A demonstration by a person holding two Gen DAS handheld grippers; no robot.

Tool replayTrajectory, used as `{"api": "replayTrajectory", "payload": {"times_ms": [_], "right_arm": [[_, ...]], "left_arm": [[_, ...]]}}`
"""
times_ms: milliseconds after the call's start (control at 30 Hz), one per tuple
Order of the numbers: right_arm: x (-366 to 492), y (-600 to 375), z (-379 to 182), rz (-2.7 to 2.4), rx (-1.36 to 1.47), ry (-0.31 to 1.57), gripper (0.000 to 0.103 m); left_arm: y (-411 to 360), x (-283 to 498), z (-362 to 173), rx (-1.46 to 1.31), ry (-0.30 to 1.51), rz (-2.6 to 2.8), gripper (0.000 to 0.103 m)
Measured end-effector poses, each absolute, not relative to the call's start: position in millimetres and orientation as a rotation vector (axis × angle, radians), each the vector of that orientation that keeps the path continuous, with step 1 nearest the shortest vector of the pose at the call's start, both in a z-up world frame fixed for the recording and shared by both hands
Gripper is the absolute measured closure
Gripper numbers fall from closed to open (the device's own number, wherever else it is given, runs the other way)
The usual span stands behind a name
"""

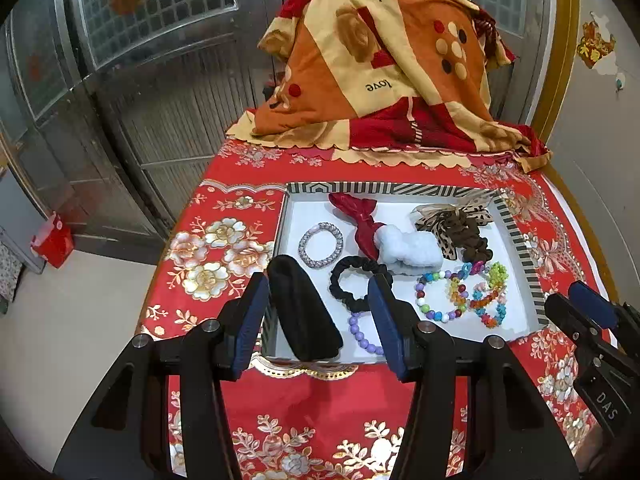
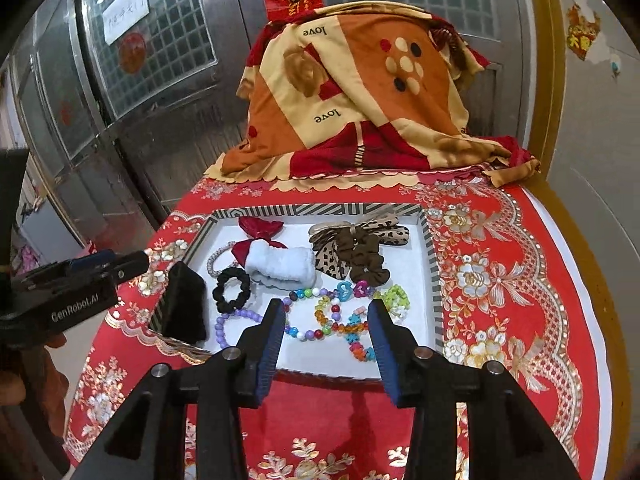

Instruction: Organize jewelry

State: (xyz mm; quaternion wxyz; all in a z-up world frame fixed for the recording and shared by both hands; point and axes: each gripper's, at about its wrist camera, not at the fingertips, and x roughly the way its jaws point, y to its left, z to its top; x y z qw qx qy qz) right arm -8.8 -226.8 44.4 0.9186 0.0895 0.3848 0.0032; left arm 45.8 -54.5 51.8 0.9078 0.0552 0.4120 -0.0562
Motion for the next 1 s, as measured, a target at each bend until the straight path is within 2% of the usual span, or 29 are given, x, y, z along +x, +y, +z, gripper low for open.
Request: {"api": "replayTrajectory", "payload": {"times_ms": [500, 700, 1000], "right_arm": [[-23, -217, 54, -0.003, 0.211, 0.806, 0.060], [-25, -216, 54, 0.001, 0.208, 0.807, 0.052], [-25, -215, 51, 0.003, 0.204, 0.819, 0.051]], "left_arm": [[-46, 23, 71, 0.107, 0.790, -0.112, 0.052], [-44, 22, 68, 0.097, 0.801, -0.102, 0.052], [-44, 22, 65, 0.102, 0.812, -0.100, 0.052]]}}
